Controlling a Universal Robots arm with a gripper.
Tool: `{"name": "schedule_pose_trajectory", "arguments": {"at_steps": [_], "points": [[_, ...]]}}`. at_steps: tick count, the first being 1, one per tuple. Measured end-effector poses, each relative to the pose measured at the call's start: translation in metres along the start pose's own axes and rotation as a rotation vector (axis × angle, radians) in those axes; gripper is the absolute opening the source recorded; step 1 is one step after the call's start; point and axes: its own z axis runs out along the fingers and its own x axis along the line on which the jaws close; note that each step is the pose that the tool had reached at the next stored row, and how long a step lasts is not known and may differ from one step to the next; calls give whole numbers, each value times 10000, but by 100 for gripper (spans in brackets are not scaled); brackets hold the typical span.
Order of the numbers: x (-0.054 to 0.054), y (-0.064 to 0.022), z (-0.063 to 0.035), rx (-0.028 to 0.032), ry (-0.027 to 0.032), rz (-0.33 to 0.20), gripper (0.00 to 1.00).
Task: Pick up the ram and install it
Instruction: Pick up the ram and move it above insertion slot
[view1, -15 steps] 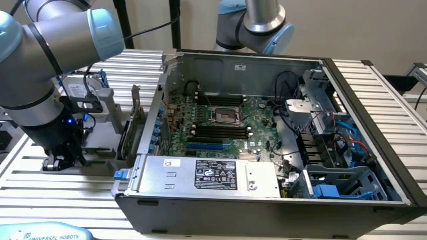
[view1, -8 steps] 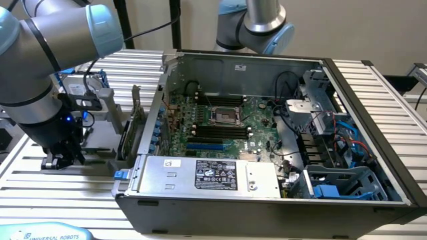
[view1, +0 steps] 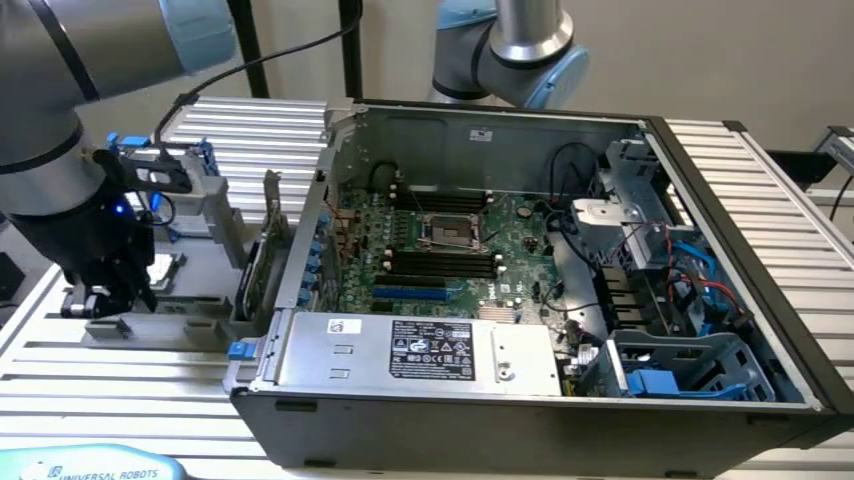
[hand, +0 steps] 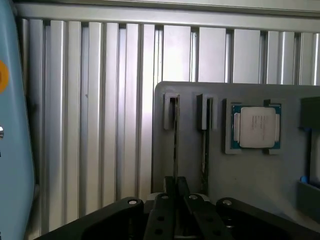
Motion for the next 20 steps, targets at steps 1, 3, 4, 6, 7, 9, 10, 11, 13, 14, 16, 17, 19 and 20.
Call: {"name": "schedule_pose_trajectory", "arguments": {"at_steps": [1,3,4,6,7,9,10,11,13,14,16,17,19,20], "points": [[-3,1,-49,-1,1,-1,13],[-10,5,-139,-1,1,0,13],[-13,6,-183,-2,2,1,13],[-20,8,-275,0,0,0,13],[-23,10,-319,-1,1,0,13],[-30,10,-409,0,0,1,13],[-34,10,-454,-1,1,1,13],[-39,9,-499,0,0,1,13],[-46,-1,-593,-1,1,0,13],[-50,-7,-638,0,0,1,13],[-58,-28,-729,-1,1,0,13],[-63,-42,-774,0,0,0,13],[-72,-79,-865,-2,2,-2,13],[-76,-104,-912,-1,1,-4,13]]}}
